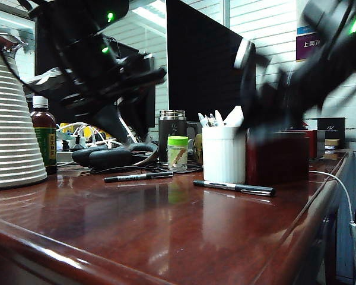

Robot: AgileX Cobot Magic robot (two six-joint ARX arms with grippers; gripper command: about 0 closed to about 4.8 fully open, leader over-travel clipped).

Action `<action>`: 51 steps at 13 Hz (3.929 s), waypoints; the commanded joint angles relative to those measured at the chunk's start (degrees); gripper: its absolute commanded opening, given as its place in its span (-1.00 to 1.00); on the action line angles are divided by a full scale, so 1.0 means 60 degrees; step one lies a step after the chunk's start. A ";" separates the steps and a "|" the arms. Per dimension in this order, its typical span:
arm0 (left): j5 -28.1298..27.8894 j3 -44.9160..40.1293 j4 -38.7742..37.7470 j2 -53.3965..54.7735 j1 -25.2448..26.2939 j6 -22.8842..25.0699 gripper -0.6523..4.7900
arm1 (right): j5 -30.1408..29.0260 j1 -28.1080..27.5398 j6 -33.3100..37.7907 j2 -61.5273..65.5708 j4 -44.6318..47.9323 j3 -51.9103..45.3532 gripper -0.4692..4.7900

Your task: Pick up all the pens on the desk and put them into the pen holder one by one.

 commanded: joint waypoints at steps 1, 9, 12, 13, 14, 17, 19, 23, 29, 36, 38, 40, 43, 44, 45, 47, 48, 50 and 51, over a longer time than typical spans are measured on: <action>-0.0058 0.0015 -0.0477 -0.0029 -0.0007 0.0171 -0.08 | 0.0149 0.0135 -0.0240 0.0761 -0.0178 0.0029 0.22; -0.0124 0.0007 -0.1453 -0.0029 -0.0007 0.0637 -0.08 | 0.1523 0.0962 -0.1169 0.1978 0.1071 0.0033 0.20; -0.0124 0.0000 -0.1665 -0.0029 -0.0007 0.0637 -0.08 | 0.1752 0.0998 -0.1162 0.2386 0.1137 0.0033 0.00; -0.0124 0.0000 -0.1708 -0.0029 -0.0007 0.0637 -0.08 | 0.1781 0.0994 -0.1166 0.2448 0.0823 0.0033 -0.21; -0.0124 0.0000 -0.1730 -0.0029 -0.0007 0.0637 -0.08 | 0.1880 0.0994 -0.1166 0.2503 0.0484 0.0033 -0.49; -0.0124 0.0000 -0.1727 -0.0029 -0.0007 0.0637 -0.08 | 0.1902 0.0998 -0.1126 0.2492 0.0237 0.0033 -0.85; -0.0124 0.0000 -0.1730 -0.0029 -0.0007 0.0637 -0.08 | 0.0583 0.0994 -0.0339 0.2237 0.0954 0.0033 -0.85; -0.0127 0.0000 -0.1723 -0.0029 -0.0007 0.0637 -0.08 | -0.0240 0.0991 0.1694 0.0816 0.3559 0.0036 -0.85; -0.0131 0.0000 -0.1730 -0.0029 -0.0007 0.0688 -0.08 | 0.0973 0.0962 0.2911 0.0022 0.8430 0.0033 -0.85; -0.0790 -0.0007 -0.1723 -0.0025 -0.0007 0.1162 -0.08 | 0.1526 0.0750 0.4120 0.1854 1.1315 0.0033 -0.85; -0.0954 -0.0007 -0.1643 -0.0015 -0.0007 0.1319 -0.08 | 0.1566 0.0750 0.4124 0.2754 1.2043 0.0029 -0.85; -0.0987 -0.0007 -0.1406 -0.0011 -0.0007 0.1381 -0.08 | 0.1778 0.0750 0.4087 0.3166 1.1912 0.0018 -0.85; -0.0987 -0.0007 -0.1399 -0.0007 -0.0007 0.1381 -0.08 | 0.1774 0.0750 0.4080 0.3337 1.1537 0.0018 -0.85; -0.0987 -0.0007 -0.1399 -0.0011 -0.0007 0.1377 -0.08 | 0.1738 0.0750 0.3993 0.3337 1.1304 0.0018 -0.85; -0.0987 -0.0007 -0.1399 -0.0007 -0.0007 0.1377 -0.08 | 0.1661 0.0754 0.3701 0.3337 1.1049 0.0018 -0.85; -0.0987 -0.0007 -0.1399 -0.0011 -0.0007 0.1377 -0.08 | 0.1665 0.0754 0.3679 0.3337 1.0867 0.0018 -0.85; -0.0987 -0.0007 -0.1399 -0.0011 -0.0007 0.1377 -0.08 | 0.1661 0.0754 0.3683 0.3337 1.0870 0.0022 -0.84; -0.0984 -0.0007 -0.1413 -0.0011 -0.0007 0.1381 -0.08 | 0.1370 0.0754 0.3690 0.3326 1.1038 0.0025 -0.57; -0.0987 -0.0007 -0.1413 -0.0011 -0.0007 0.1377 -0.08 | 0.1239 0.0754 0.3690 0.3326 1.1092 0.0025 -0.56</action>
